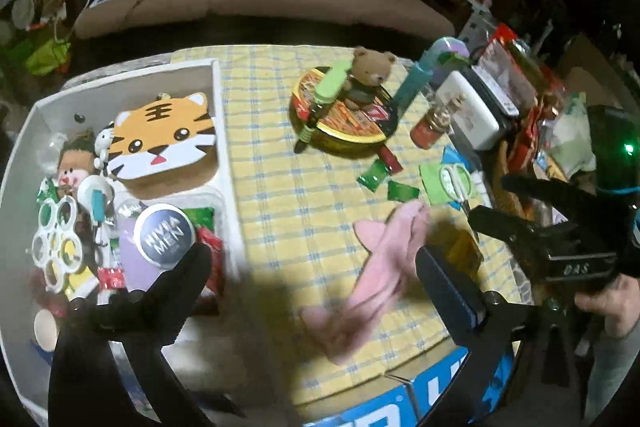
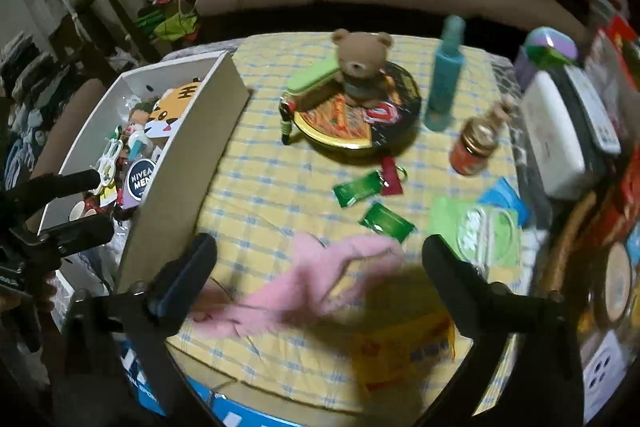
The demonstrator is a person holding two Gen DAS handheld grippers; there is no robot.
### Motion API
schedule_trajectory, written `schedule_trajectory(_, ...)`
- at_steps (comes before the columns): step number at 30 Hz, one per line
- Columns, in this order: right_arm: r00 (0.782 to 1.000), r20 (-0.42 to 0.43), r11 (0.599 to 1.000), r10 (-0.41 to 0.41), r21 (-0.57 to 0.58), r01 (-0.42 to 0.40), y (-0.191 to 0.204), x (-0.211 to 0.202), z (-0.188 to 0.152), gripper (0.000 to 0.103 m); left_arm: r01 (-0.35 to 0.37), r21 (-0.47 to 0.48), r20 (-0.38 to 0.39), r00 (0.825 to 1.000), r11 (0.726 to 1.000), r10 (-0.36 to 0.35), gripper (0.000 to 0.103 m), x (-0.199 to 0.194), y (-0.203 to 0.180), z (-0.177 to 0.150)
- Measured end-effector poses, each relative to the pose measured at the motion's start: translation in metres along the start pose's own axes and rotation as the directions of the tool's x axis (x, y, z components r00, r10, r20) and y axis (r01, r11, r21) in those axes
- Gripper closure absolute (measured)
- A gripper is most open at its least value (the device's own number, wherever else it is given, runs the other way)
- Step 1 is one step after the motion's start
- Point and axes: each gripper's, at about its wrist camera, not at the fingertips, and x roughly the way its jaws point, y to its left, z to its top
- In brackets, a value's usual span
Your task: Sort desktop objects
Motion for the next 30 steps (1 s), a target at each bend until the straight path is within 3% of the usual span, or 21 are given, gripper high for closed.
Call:
schedule_trajectory(6, 0.999, 0.035, 1.000, -0.016, 0.022, 0.015, 0.002, -0.022, -0.052, 0.000, -0.063, 0.010, 0.013, 0.998, 0.998, 0.063, 0.000, -0.014, -0.027, -0.047)
schedule_trajectory(14, 0.997, 0.052, 0.997, -0.062, 0.053, 0.059, 0.026, -0.034, -0.131, 0.000, -0.095, -0.097, 0.012, 0.995, 0.991, 0.096, 0.000, -0.019, -0.029, -0.132)
schedule_trajectory(16, 0.997, 0.045, 0.996, -0.067, 0.057, 0.064, 0.029, -0.031, -0.145, 0.000, -0.154, -0.081, 0.057, 0.986, 0.985, 0.159, 0.000, -0.024, -0.032, -0.145)
schedule_trajectory(18, 0.995, 0.041, 0.994, -0.087, 0.065, 0.084, 0.030, -0.026, -0.157, 0.000, -0.161, -0.092, 0.072, 0.983, 0.983, 0.168, 0.000, -0.025, -0.030, -0.154)
schedule_trajectory(22, 0.992, 0.062, 0.990, -0.110, 0.098, 0.104, 0.025, -0.025, -0.172, 0.000, -0.150, -0.136, 0.113, 0.980, 0.979, 0.166, 0.000, -0.033, -0.025, -0.173)
schedule_trajectory(26, 0.990, 0.061, 0.989, -0.125, 0.091, 0.119, 0.028, -0.021, -0.179, 0.000, -0.162, -0.146, 0.099, 0.979, 0.976, 0.178, 0.000, -0.026, -0.022, -0.187)
schedule_trajectory(30, 0.991, 0.058, 0.988, -0.124, 0.095, 0.118, 0.032, -0.015, -0.183, 0.000, -0.219, -0.131, 0.084, 0.969, 0.967, 0.231, 0.000, -0.010, -0.018, -0.190)
